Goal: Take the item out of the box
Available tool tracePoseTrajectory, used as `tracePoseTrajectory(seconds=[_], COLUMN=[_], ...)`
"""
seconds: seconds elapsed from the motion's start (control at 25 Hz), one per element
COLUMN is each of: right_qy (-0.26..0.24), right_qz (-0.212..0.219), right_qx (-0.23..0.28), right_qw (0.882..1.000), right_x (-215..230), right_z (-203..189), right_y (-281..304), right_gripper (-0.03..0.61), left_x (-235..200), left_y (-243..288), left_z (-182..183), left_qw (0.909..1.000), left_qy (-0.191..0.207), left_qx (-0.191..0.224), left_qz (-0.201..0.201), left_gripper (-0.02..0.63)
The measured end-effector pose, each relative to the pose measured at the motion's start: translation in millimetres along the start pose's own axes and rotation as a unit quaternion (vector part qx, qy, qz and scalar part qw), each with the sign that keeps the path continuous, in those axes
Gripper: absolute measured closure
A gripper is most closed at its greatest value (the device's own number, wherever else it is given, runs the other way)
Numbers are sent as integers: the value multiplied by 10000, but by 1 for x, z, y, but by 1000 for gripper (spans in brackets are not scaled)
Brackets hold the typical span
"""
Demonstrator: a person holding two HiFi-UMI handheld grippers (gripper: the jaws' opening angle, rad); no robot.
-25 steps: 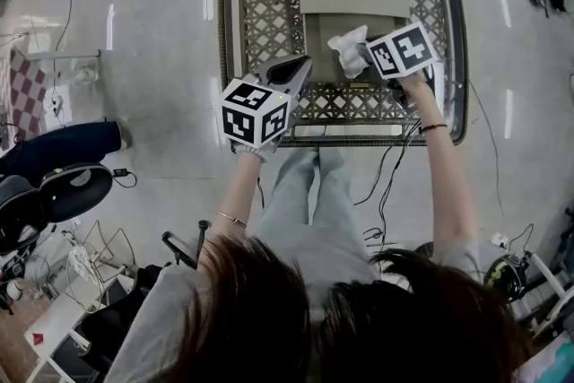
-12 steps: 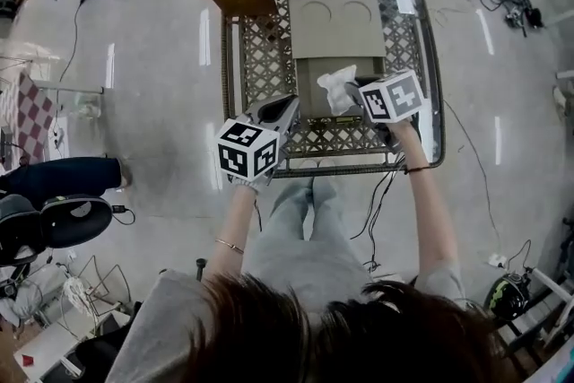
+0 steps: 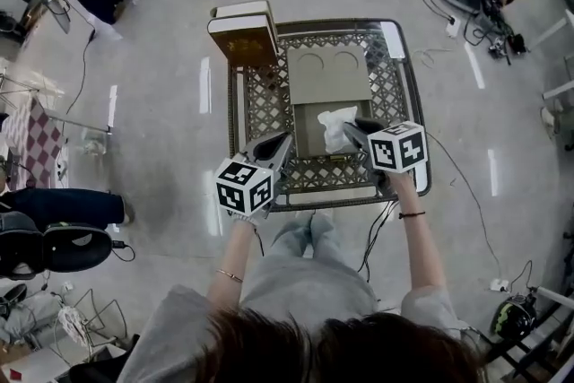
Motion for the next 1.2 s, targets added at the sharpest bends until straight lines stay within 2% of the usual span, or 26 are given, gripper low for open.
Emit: tracePoseTrajectory(seconds=[0.36, 0.56, 0.88, 1.04, 1.2], right_qy=[-54, -96, -383, -653, -872], right_qz=[13, 47, 34, 60, -72], right_qx=[879, 1426, 2503, 2925, 3248], right_qw=[9961, 9897, 9674, 9540, 9417], right_x=[-22, -35, -56, -64, -70], right_z=[22, 33, 58, 73, 86], right_y=[-47, -71, -119, -139, -157], right_gripper=[508, 508, 508, 508, 508], left_x=[14, 26, 41, 46, 52], left_y=[-26, -39, -62, -68, -74], left_z=[33, 48, 84, 100, 118], left_qw=[9990, 9974, 9911, 9867, 9819], left_qy=[247, 329, 685, 929, 986], left_qx=[352, 630, 1138, 1330, 1608], left_qz=[-73, -81, -121, -135, -157], left_gripper=[597, 596, 596, 596, 597])
Point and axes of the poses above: the fingertips, and each gripper's own axes: y forward along the fingers, x to its right, z out of its top, the point moved 4 cm from there along -y, backward along the fingers, and after that the axes turned 3 degrees about z, right-handed, at the moved point
